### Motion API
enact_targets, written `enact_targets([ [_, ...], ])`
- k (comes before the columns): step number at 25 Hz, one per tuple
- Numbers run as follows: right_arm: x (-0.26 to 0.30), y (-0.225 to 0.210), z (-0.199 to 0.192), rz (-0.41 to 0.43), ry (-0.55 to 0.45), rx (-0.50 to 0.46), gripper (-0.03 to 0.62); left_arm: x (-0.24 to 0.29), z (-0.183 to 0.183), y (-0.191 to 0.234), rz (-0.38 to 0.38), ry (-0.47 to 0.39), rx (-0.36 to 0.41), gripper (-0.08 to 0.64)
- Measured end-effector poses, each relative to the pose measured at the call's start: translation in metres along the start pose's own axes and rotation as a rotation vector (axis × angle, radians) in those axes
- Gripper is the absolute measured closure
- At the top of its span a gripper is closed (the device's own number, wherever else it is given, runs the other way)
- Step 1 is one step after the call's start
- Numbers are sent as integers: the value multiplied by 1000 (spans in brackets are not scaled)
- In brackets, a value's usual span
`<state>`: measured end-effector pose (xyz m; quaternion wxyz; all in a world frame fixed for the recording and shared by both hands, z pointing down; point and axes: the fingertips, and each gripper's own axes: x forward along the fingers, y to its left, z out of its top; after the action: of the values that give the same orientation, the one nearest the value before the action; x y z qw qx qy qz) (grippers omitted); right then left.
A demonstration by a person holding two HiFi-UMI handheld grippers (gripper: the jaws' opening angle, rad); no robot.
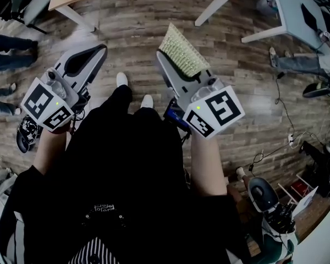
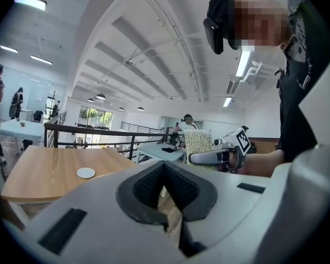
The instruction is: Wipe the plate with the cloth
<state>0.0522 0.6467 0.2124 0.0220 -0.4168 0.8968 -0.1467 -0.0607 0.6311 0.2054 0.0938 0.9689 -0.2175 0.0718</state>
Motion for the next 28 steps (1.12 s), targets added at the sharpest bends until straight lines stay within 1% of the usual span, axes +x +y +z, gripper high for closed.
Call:
enact_targets([
  [3, 18, -8, 3, -19, 7, 14, 545, 9, 4, 24, -47, -22, -2, 566],
  [6, 36, -15, 9, -29, 19, -10, 545, 20, 13, 47, -91, -42, 8, 566],
  [8, 44, -25, 17, -56, 20, -17, 545, 30, 23, 61, -122, -54, 13, 566],
  [11, 63, -38, 35, -81, -7, 10, 545, 42, 36, 84, -171, -67, 30, 566],
  [13, 82, -42, 39, -102, -11, 17, 545, 49, 34, 101, -213, -60, 39, 566],
  [15, 103, -45, 39, -131, 2, 10, 545, 53, 32, 124, -238, -59, 37, 566],
  [18, 137, -47, 49, -162, 19, 12, 545, 50, 45, 163, -238, -69, 26, 566],
  [22, 162, -48, 75, -176, 32, 15, 545, 49, 72, 192, -241, -62, 30, 566],
  [25, 185, -54, 86, -180, 47, 10, 545, 51, 78, 213, -253, -71, 12, 566],
  [28, 215, -55, 89, -172, 48, 28, 545, 45, 78, 241, -254, -81, 5, 566],
])
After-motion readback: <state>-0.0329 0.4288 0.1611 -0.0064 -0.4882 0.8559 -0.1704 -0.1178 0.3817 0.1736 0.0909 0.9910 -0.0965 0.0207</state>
